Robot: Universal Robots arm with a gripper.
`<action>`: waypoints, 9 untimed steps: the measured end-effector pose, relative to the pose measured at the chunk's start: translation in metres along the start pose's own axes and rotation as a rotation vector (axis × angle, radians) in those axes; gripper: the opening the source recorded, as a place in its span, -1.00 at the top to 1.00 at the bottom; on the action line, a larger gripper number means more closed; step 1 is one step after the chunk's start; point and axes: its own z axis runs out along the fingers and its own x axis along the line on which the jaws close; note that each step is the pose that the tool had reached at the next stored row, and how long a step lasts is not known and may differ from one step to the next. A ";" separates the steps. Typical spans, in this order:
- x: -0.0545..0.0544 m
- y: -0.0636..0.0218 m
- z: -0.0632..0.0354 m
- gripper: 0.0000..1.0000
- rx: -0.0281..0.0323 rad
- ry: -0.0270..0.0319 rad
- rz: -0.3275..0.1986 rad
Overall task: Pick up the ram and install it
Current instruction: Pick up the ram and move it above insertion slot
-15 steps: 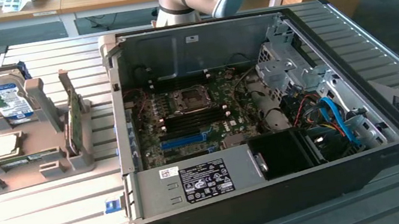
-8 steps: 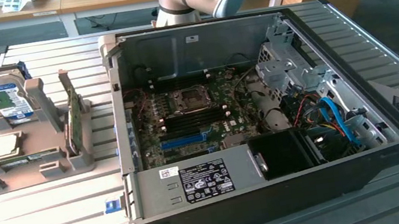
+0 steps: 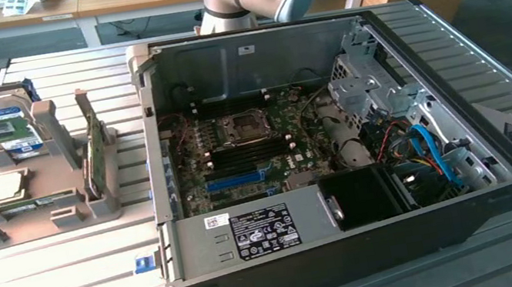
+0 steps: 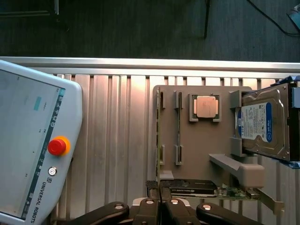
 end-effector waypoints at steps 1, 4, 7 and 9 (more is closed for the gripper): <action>0.001 -0.0023 -0.0001 0.76 -0.0004 0.0000 0.000; 0.002 -0.0093 -0.0005 0.76 -0.0020 0.0000 0.000; 0.004 -0.0163 -0.0008 0.76 -0.0034 0.0000 0.000; 0.006 -0.0210 -0.0010 0.76 -0.0043 0.0000 0.000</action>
